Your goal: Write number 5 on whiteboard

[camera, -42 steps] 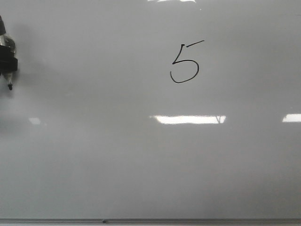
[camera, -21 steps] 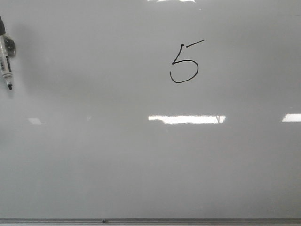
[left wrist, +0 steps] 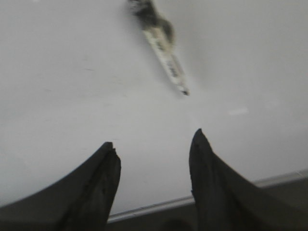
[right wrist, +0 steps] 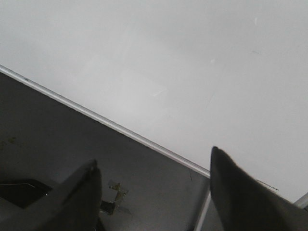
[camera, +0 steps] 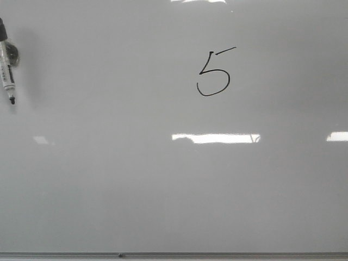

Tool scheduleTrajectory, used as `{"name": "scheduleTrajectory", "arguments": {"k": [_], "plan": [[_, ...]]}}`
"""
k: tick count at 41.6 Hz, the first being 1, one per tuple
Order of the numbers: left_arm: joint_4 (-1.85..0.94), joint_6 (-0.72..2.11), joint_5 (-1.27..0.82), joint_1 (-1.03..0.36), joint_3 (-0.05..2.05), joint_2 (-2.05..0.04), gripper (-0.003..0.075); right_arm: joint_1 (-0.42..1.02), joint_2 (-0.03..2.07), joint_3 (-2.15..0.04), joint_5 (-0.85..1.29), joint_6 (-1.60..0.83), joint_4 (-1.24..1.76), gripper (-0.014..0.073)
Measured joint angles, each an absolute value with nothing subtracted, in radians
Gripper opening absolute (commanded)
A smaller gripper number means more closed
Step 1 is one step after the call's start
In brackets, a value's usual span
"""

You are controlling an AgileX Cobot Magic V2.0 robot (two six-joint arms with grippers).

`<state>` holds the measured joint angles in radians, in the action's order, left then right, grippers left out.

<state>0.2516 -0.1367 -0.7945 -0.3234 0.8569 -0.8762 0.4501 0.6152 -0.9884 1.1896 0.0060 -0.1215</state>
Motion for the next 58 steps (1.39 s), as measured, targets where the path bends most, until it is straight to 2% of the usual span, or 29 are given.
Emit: {"name": "scheduleTrajectory", "arguments": {"k": [9, 23, 26, 29, 37, 40, 43, 58], "plan": [[-0.054, 0.099, -0.846, -0.439, 0.889, -0.783, 0.0337, 0.450, 0.549, -0.933, 1.175, 0.006, -0.092, 0.0505], [-0.087, 0.127, -0.790, -0.475, 0.890, -0.743, 0.0334, 0.450, 0.442, -0.855, 1.070, 0.000, -0.080, 0.0494], [-0.087, 0.127, -0.780, -0.475, 0.890, -0.743, 0.0317, 0.450, 0.438, -0.852, 1.062, 0.000, -0.080, 0.0426], [-0.087, 0.127, -0.774, -0.475, 0.890, -0.743, 0.0273, 0.450, 0.438, -0.851, 1.058, 0.000, -0.080, 0.0309], [-0.087, 0.127, -0.774, -0.475, 0.890, -0.743, 0.0097, 0.450, 0.438, -0.851, 1.049, 0.000, -0.080, -0.0004], [-0.087, 0.127, -0.774, -0.475, 0.890, -0.743, 0.0036, 0.450, 0.438, -0.851, 1.048, 0.000, -0.080, -0.0076], [-0.087, 0.127, -0.774, -0.475, 0.890, -0.743, -0.0022, 0.450, 0.438, -0.851, 1.048, 0.000, -0.080, -0.0068], [-0.087, 0.127, -0.774, -0.475, 0.890, -0.743, -0.0020, 0.450, 0.438, -0.851, 1.036, 0.000, -0.080, -0.0069]]}}
